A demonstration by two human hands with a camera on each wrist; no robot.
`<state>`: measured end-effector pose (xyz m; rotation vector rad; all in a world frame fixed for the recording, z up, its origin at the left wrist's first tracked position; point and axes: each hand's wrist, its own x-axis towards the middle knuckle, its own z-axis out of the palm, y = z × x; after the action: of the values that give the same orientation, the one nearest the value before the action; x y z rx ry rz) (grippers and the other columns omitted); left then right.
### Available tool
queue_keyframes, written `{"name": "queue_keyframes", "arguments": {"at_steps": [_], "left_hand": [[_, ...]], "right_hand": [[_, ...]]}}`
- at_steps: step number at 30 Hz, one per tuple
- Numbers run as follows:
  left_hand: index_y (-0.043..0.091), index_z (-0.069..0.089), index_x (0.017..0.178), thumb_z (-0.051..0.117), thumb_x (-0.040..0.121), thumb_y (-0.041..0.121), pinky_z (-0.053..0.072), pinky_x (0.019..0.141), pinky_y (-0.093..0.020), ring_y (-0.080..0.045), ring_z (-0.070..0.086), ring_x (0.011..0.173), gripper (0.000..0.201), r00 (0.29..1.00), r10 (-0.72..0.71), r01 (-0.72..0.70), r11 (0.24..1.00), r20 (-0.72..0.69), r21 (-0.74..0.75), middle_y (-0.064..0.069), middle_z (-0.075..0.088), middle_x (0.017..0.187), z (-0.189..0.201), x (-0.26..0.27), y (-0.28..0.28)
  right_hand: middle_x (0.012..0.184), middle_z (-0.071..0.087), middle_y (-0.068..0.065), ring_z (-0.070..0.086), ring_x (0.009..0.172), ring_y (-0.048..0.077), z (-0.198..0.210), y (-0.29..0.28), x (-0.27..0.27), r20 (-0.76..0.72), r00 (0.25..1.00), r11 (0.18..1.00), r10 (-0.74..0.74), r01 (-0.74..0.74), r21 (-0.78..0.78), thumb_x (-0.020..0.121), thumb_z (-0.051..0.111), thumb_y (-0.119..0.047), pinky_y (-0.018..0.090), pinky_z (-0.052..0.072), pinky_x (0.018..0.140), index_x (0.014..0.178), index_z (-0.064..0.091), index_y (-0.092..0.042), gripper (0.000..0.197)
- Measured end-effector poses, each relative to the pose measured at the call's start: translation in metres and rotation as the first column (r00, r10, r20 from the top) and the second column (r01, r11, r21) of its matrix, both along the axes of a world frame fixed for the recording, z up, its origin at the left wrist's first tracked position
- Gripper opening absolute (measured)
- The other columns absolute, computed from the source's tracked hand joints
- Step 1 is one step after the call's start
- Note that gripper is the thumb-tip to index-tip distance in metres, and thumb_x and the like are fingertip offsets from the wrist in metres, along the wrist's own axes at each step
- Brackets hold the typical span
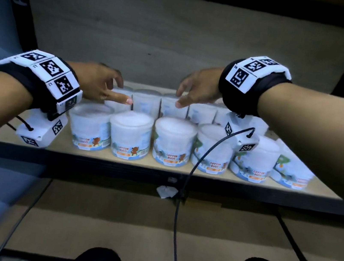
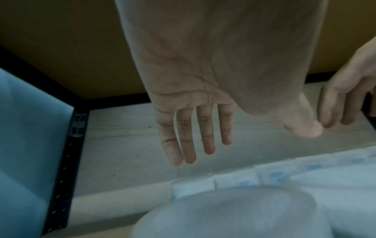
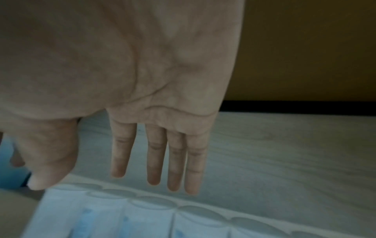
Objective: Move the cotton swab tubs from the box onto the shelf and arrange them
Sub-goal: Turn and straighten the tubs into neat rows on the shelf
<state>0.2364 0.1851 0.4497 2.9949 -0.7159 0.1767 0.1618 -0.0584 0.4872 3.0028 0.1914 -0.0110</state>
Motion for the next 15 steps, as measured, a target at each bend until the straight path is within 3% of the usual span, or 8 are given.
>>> {"name": "queue_keyframes", "arguments": {"at_steps": [3, 5, 6, 9, 12, 15], "left_hand": [[0.026, 0.058, 0.120, 0.059, 0.081, 0.065, 0.045, 0.091, -0.029, -0.021, 0.057, 0.095, 0.055, 0.994, -0.093, 0.092, 0.996, 0.051, 0.021, 0.003, 0.065, 0.112, 0.016, 0.005, -0.036], [0.025, 0.057, 0.121, 0.062, 0.086, 0.055, 0.045, 0.090, -0.028, -0.021, 0.057, 0.094, 0.047, 0.983, -0.164, 0.163, 0.986, 0.078, 0.022, 0.003, 0.064, 0.116, 0.023, 0.011, -0.068], [0.025, 0.056, 0.122, 0.062, 0.087, 0.052, 0.045, 0.089, -0.027, -0.020, 0.057, 0.093, 0.045, 0.977, -0.196, 0.195, 0.981, 0.078, 0.020, 0.003, 0.063, 0.118, 0.024, 0.013, -0.083], [0.027, 0.054, 0.126, 0.063, 0.089, 0.045, 0.042, 0.085, -0.024, -0.016, 0.055, 0.091, 0.042, 0.954, -0.294, 0.292, 0.956, 0.065, 0.033, 0.006, 0.059, 0.120, 0.028, 0.016, -0.135], [0.031, 0.055, 0.124, 0.064, 0.089, 0.043, 0.044, 0.083, -0.023, -0.012, 0.057, 0.089, 0.038, 0.910, -0.411, 0.412, 0.911, 0.060, -0.009, 0.011, 0.058, 0.118, 0.030, 0.016, -0.182], [0.036, 0.057, 0.118, 0.066, 0.087, 0.044, 0.049, 0.083, -0.025, -0.008, 0.060, 0.090, 0.034, 0.863, -0.503, 0.504, 0.862, 0.045, -0.058, 0.016, 0.059, 0.115, 0.028, 0.019, -0.220]], "right_hand": [[0.130, 0.063, 0.004, 0.059, 0.100, 0.022, 0.009, -0.039, -0.006, -0.006, 0.998, 0.996, -0.066, 0.065, -0.059, 0.096, 0.058, -0.046, 0.024, 0.041, 0.073, 0.134, 0.060, -0.018, 0.047], [0.124, 0.066, 0.010, 0.063, 0.102, 0.027, 0.014, -0.068, -0.009, 0.004, 0.993, 0.989, -0.116, 0.116, -0.094, 0.095, 0.059, -0.043, 0.023, 0.042, 0.057, 0.131, 0.060, -0.013, 0.047], [0.122, 0.066, 0.009, 0.063, 0.097, 0.025, 0.016, -0.081, -0.011, 0.013, 0.990, 0.985, -0.140, 0.141, -0.098, 0.094, 0.061, -0.042, 0.020, 0.042, 0.054, 0.130, 0.061, -0.015, 0.045], [0.114, 0.063, 0.001, 0.057, 0.074, 0.015, 0.020, -0.120, -0.015, -0.013, 0.974, 0.971, -0.225, 0.223, -0.087, 0.093, 0.064, -0.038, 0.020, 0.043, 0.054, 0.130, 0.059, -0.021, 0.041], [0.111, 0.058, -0.004, 0.054, 0.071, 0.008, 0.017, -0.156, -0.013, -0.034, 0.954, 0.953, -0.299, 0.296, -0.064, 0.092, 0.065, -0.038, 0.024, 0.044, 0.057, 0.131, 0.058, -0.025, 0.041], [0.115, 0.063, -0.004, 0.055, 0.069, 0.007, 0.011, -0.187, -0.007, -0.063, 0.941, 0.943, -0.333, 0.331, -0.035, 0.091, 0.066, -0.040, 0.022, 0.044, 0.057, 0.130, 0.058, -0.028, 0.042]]}}
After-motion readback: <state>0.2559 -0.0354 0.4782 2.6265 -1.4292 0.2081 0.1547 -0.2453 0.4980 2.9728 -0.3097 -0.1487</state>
